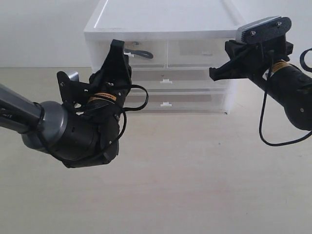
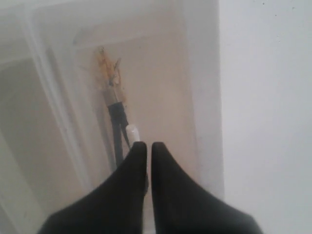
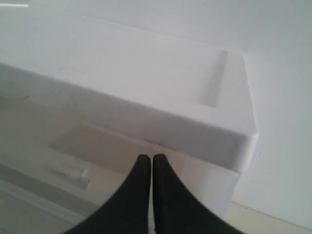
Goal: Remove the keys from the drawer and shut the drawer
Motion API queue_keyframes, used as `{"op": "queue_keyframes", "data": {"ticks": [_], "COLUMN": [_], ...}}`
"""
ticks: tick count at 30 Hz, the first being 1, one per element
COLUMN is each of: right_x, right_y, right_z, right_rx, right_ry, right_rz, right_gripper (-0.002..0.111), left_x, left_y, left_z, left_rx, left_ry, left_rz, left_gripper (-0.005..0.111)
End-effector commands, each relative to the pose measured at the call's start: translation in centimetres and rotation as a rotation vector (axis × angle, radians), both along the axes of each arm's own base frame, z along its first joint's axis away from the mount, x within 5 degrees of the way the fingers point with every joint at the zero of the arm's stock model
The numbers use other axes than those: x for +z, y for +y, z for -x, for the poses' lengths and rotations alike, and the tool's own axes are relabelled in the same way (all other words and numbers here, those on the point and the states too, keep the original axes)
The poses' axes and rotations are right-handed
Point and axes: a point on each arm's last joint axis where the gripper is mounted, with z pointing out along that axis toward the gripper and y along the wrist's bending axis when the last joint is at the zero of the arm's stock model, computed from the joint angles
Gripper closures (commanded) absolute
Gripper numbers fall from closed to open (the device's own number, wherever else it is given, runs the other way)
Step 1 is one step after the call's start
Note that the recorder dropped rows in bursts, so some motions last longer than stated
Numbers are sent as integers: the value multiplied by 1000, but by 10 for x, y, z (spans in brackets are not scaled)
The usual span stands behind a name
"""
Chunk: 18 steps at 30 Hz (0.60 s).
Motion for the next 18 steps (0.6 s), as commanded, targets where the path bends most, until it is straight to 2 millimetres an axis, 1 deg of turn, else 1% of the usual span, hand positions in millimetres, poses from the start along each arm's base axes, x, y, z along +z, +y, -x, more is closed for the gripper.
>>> {"op": "queue_keyframes", "data": {"ticks": [1,3,6,8,10,11,13,15,18], "right_x": [5,7,8,7,6,6,6,5,5], "right_y": [2,2,2,2,2,2,2,2,2], "right_z": [-5,-8,-10,-10,-10,-10,-10,-10,-10], "right_rx": [1,0,-2,-3,-3,-3,-3,-3,-3], "right_ry": [-20,-21,-1,6,9,8,13,18,18], "right_rz": [7,7,16,18,24,28,30,32,32], "right_gripper": [109,109,109,109,109,109,109,109,109], "left_x": [6,9,5,4,4,5,6,1,-12], "left_y": [0,-2,-5,-4,-8,-11,-9,-6,0], "left_z": [-6,-8,-10,-11,-6,-4,-4,1,11], "left_rx": [34,40,29,39,-2,0,23,14,-23], "left_ry": [-20,-23,40,40,14,5,-7,-3,34], "left_rz": [51,75,86,83,62,67,72,46,12], "left_gripper": [103,103,103,103,103,103,103,103,103]}}
